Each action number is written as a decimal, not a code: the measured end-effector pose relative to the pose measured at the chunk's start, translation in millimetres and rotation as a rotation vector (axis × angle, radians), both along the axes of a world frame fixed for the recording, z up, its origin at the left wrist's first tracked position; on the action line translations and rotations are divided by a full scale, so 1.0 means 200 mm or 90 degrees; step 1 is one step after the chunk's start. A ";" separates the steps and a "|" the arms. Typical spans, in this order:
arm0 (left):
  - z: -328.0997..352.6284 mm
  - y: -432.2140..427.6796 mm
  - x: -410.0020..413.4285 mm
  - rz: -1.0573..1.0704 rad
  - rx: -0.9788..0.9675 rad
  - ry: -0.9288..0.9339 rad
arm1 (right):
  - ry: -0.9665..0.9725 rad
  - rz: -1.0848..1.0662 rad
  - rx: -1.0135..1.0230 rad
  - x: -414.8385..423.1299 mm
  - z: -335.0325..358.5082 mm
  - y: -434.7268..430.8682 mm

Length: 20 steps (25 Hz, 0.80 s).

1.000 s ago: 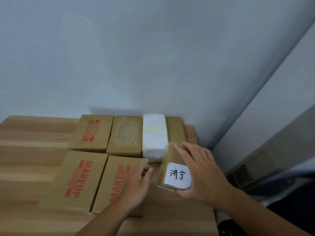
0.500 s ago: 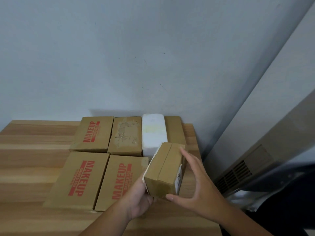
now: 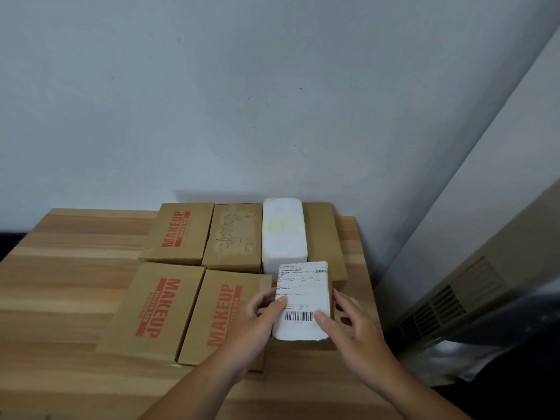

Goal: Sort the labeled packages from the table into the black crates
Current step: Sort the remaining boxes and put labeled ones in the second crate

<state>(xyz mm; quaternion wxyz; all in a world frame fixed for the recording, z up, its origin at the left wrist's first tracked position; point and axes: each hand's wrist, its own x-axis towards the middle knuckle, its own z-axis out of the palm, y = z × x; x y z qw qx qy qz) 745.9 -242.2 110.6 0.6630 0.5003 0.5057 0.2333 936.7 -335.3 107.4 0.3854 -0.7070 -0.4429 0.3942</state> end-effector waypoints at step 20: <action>0.03 -0.22 -0.97 0.304 0.104 -0.025 | 0.193 0.163 -0.007 -0.90 -0.01 0.21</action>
